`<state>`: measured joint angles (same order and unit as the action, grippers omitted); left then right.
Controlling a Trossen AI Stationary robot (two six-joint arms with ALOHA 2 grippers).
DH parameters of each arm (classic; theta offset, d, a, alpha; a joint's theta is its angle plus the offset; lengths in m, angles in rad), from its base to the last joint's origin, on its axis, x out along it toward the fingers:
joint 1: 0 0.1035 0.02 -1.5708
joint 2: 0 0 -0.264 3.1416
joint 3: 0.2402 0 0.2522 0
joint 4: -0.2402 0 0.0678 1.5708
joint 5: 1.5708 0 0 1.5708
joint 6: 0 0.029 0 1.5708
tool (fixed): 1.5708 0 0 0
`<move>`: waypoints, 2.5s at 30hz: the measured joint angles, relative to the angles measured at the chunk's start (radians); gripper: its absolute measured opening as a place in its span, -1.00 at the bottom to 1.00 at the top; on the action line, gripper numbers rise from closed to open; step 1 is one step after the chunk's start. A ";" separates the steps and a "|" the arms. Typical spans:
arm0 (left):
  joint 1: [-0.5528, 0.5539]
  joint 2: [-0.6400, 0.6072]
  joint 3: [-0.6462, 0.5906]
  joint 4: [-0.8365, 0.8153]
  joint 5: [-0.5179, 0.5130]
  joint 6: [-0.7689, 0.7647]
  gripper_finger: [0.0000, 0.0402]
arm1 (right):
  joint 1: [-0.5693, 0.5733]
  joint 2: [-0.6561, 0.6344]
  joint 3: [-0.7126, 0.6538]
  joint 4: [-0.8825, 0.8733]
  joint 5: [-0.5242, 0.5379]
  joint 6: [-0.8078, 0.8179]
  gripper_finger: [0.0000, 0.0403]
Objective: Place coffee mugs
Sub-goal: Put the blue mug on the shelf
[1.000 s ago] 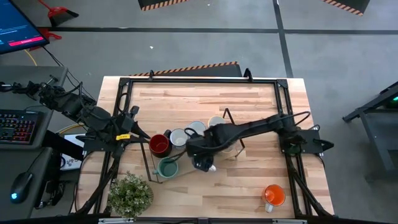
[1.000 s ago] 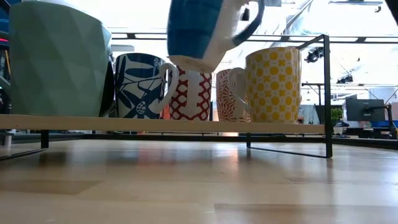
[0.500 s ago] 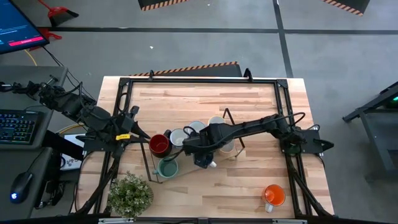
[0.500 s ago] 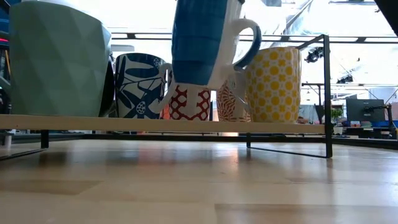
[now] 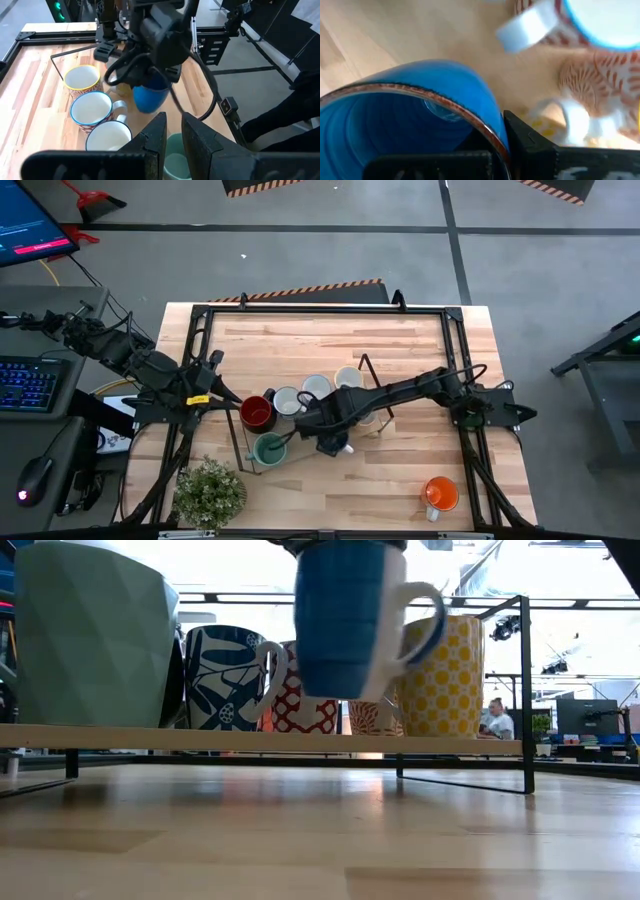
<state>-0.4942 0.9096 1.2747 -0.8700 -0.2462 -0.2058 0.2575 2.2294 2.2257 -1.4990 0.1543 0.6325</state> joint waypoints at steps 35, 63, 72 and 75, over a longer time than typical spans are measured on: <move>0.000 0.000 0.000 -0.001 0.000 0.000 -0.77 | -0.015 0.032 0.000 0.068 0.003 -0.065 -1.00; -0.019 -0.109 -0.053 0.027 0.033 0.136 -0.77 | -0.031 0.053 0.000 0.055 -0.012 -0.098 -1.00; -0.046 -0.389 -0.385 0.247 0.023 0.029 -0.77 | -0.036 0.052 0.000 0.050 -0.030 -0.099 -1.00; -0.046 -0.426 -0.477 0.316 0.023 0.025 -0.77 | -0.044 0.052 0.000 0.058 -0.051 -0.115 -1.00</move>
<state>-0.5400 0.4835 0.7976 -0.5536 -0.2230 -0.1810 0.2134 2.2818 2.2257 -1.4414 0.1034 0.5173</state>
